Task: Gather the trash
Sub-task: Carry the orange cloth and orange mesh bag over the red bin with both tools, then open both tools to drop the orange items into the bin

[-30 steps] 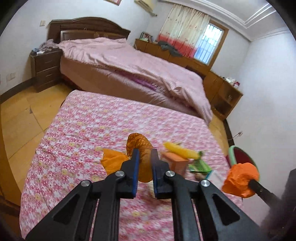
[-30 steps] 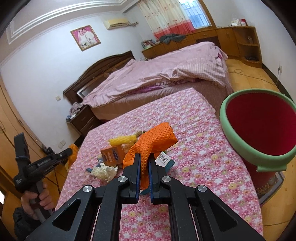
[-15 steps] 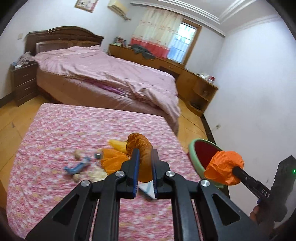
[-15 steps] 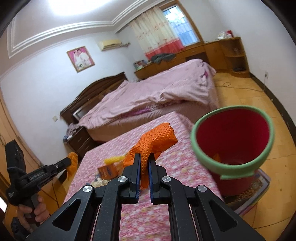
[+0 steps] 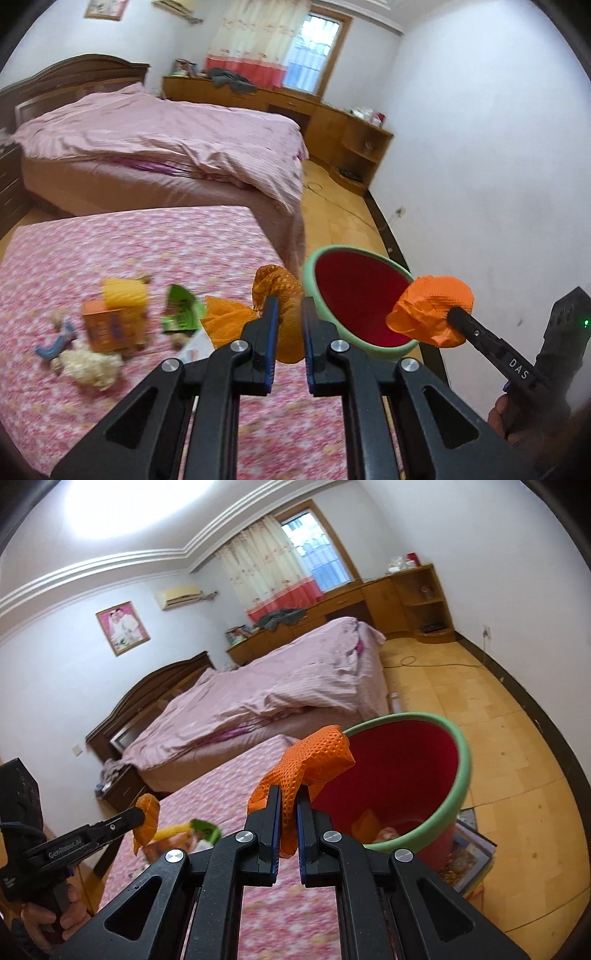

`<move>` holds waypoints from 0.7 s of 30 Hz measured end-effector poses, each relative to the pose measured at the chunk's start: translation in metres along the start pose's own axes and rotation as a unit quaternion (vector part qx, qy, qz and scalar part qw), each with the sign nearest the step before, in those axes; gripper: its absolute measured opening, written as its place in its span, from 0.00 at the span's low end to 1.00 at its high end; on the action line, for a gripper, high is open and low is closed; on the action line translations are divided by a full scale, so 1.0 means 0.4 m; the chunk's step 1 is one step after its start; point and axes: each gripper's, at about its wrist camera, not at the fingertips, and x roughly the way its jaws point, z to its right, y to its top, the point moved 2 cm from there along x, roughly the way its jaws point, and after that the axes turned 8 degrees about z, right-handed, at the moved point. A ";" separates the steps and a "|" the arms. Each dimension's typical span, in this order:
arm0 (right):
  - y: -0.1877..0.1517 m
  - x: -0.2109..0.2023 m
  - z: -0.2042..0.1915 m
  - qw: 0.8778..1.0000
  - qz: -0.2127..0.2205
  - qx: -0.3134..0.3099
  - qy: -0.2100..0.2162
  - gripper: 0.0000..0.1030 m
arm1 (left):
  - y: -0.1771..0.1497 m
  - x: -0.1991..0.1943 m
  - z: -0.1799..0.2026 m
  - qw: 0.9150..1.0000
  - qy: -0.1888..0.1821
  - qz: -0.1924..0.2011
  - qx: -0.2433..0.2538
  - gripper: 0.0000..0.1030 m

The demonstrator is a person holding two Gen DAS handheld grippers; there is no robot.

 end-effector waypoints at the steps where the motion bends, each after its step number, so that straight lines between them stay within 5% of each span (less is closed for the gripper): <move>1: 0.003 0.003 0.016 1.000 0.001 0.004 -0.003 0.07 | -0.002 0.024 0.022 1.000 -0.003 -0.008 0.007 0.11; 21: -0.015 0.113 0.217 0.998 -0.021 0.039 -0.053 0.08 | -0.059 0.324 0.216 0.993 -0.064 -0.080 0.055 0.11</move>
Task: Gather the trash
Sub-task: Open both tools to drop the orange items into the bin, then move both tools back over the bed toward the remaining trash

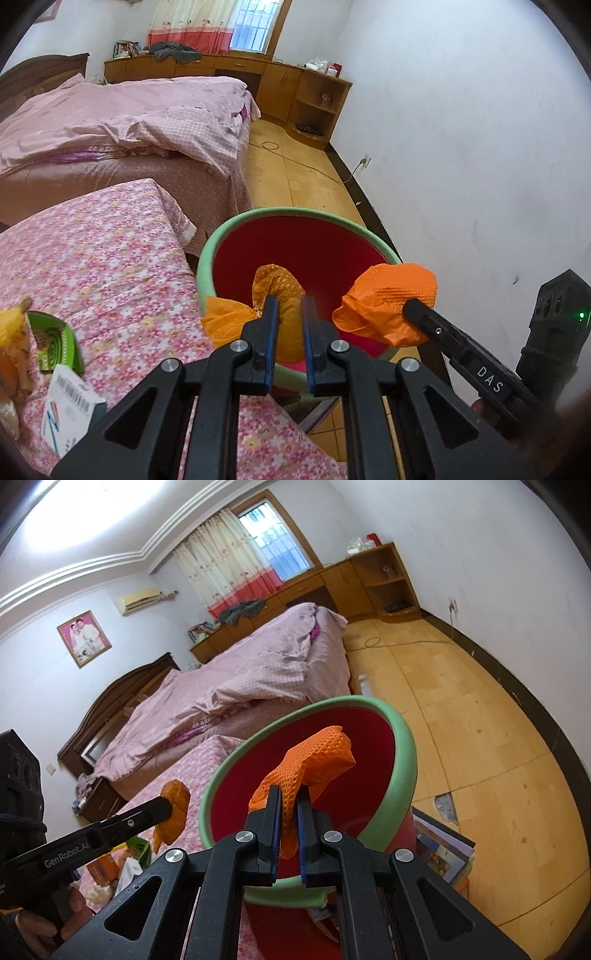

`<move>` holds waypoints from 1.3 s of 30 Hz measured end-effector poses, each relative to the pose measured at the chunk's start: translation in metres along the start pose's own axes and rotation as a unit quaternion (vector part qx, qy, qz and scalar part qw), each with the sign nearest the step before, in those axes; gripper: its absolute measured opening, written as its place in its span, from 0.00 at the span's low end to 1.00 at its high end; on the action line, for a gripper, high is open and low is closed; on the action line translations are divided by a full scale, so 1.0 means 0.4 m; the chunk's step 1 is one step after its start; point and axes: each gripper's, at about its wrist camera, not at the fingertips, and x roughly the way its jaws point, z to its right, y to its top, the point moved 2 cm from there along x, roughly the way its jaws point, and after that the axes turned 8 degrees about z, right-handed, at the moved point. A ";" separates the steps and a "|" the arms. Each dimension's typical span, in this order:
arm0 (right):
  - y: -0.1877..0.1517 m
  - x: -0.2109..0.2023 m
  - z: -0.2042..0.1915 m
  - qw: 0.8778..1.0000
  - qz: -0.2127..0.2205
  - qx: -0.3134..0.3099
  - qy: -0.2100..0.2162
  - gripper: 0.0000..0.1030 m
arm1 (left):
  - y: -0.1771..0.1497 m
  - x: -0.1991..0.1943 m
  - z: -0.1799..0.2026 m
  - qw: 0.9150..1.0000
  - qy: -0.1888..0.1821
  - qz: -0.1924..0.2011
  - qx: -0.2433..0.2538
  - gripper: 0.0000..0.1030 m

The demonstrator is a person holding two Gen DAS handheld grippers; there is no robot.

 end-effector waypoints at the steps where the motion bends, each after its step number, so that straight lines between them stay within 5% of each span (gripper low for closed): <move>1: 0.000 0.004 0.007 1.000 -0.002 0.001 0.000 0.09 | -0.002 0.006 0.002 1.000 -0.002 -0.002 0.000 0.11; 9: 0.003 0.009 0.018 1.000 -0.006 0.011 -0.005 0.11 | -0.004 0.024 0.015 1.000 -0.002 -0.009 0.014 0.17; 13: 0.000 0.008 0.019 1.000 -0.011 0.014 -0.001 0.13 | 0.001 0.027 0.015 1.000 0.004 -0.005 0.022 0.38; 17: -0.004 0.009 0.019 1.000 -0.012 0.016 0.002 0.22 | 0.000 0.018 0.012 1.000 0.011 -0.002 0.023 0.39; 39: -0.026 -0.079 -0.128 0.999 -0.008 -0.005 0.038 0.23 | -0.050 -0.237 -0.133 0.995 0.081 0.046 -0.043 0.39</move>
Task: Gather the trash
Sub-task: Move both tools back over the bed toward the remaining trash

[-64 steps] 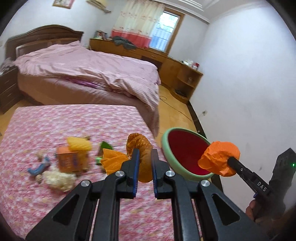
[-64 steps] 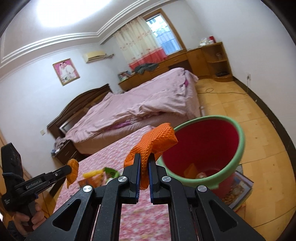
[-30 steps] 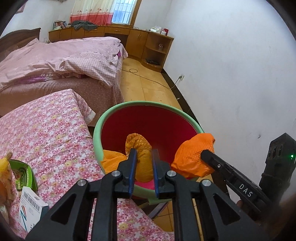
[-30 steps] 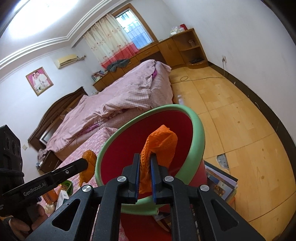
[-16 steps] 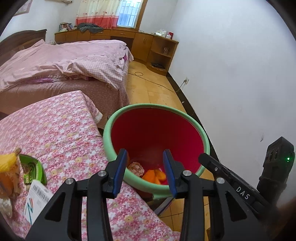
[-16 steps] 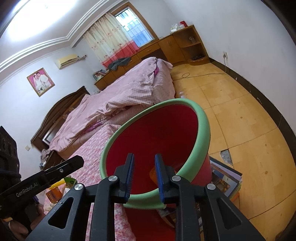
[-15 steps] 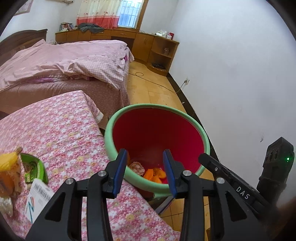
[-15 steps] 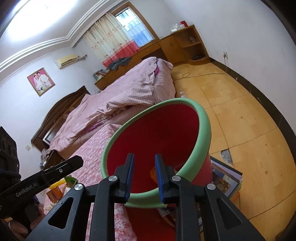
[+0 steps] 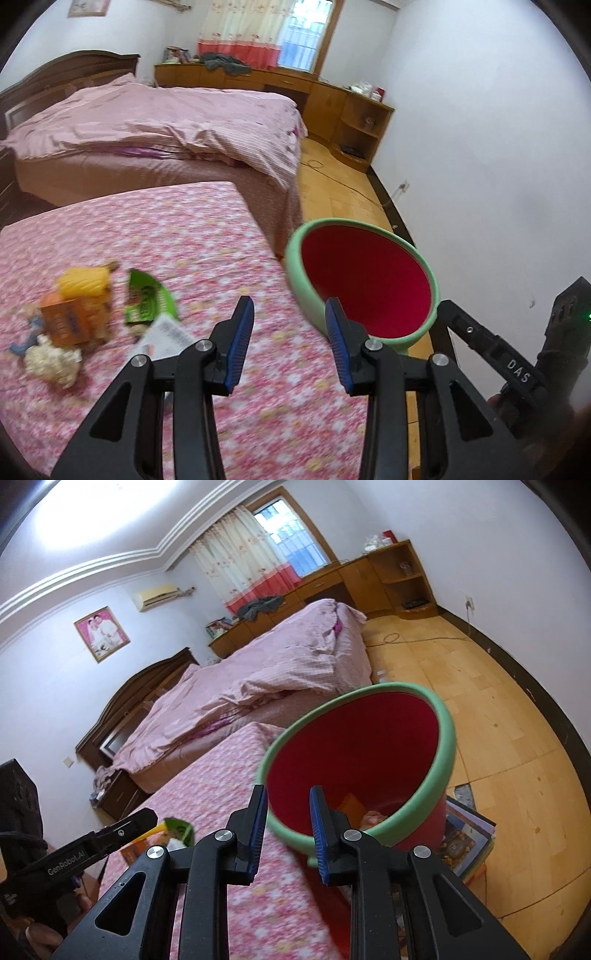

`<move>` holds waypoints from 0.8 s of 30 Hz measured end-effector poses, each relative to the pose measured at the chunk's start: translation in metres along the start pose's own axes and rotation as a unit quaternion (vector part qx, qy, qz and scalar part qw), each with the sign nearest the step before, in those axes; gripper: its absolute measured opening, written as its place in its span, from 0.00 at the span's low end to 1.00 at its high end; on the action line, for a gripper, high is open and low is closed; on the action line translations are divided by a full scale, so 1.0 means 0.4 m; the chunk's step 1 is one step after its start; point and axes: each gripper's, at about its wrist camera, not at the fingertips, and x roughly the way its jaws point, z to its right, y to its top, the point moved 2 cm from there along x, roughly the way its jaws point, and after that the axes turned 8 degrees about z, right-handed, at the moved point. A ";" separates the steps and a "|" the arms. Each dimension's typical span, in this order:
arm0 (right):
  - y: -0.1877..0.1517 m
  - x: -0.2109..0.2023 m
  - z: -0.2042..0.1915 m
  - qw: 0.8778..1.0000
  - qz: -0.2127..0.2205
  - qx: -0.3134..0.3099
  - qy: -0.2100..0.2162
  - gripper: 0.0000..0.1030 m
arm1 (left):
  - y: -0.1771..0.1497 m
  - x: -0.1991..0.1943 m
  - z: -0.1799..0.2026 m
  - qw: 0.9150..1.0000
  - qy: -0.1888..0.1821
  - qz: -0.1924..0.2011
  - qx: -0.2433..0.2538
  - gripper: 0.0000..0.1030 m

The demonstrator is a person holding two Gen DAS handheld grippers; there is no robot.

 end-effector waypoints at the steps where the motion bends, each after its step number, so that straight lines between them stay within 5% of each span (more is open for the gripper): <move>1: -0.002 -0.003 -0.012 1.000 0.000 -0.003 0.003 0.23 | -0.001 -0.015 -0.015 1.000 0.005 0.004 -0.005 0.39; 12: -0.054 -0.008 -0.119 0.999 -0.030 -0.030 0.024 0.26 | -0.032 -0.139 -0.193 0.995 0.069 0.029 -0.063 0.39; 24: -0.120 0.028 -0.206 0.995 -0.066 -0.061 0.034 0.32 | -0.089 -0.198 -0.400 0.981 0.144 0.037 -0.126 0.42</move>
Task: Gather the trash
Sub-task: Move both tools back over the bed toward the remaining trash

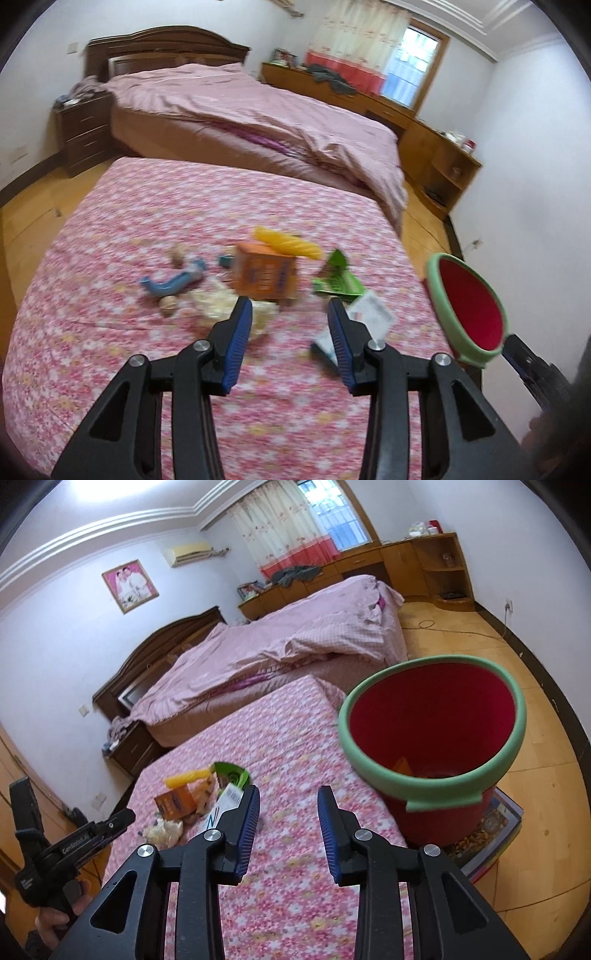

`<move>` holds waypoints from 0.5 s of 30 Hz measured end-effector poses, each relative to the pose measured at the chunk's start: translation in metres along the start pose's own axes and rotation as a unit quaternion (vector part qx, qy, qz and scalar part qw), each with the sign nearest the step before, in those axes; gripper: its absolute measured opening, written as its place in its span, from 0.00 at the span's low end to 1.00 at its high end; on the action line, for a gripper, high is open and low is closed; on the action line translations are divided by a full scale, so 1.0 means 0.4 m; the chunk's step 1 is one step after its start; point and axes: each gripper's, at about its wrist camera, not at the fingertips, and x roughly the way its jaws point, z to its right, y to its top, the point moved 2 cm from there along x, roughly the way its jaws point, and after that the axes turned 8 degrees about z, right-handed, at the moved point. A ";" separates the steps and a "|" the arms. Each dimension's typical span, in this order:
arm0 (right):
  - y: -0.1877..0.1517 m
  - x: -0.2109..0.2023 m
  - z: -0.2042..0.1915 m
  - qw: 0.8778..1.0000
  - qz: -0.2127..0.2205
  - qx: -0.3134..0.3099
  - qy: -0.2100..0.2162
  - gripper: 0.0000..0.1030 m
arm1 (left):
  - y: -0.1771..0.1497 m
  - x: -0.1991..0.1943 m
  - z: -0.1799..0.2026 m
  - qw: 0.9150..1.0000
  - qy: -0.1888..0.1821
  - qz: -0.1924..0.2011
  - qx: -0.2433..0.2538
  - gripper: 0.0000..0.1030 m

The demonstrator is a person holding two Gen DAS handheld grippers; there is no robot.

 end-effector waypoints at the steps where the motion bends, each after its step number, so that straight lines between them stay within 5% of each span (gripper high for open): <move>1: -0.005 0.002 -0.005 1.000 -0.003 -0.002 -0.001 0.32 | -0.003 0.006 -0.013 1.000 0.006 0.000 -0.004 0.43; 5: -0.025 0.028 -0.017 1.000 -0.017 -0.007 -0.005 0.33 | -0.015 0.037 -0.053 1.000 0.025 -0.007 -0.014 0.50; 15: -0.059 0.114 -0.053 0.998 -0.065 -0.016 -0.006 0.35 | -0.043 0.121 -0.099 0.998 0.042 -0.036 -0.028 0.50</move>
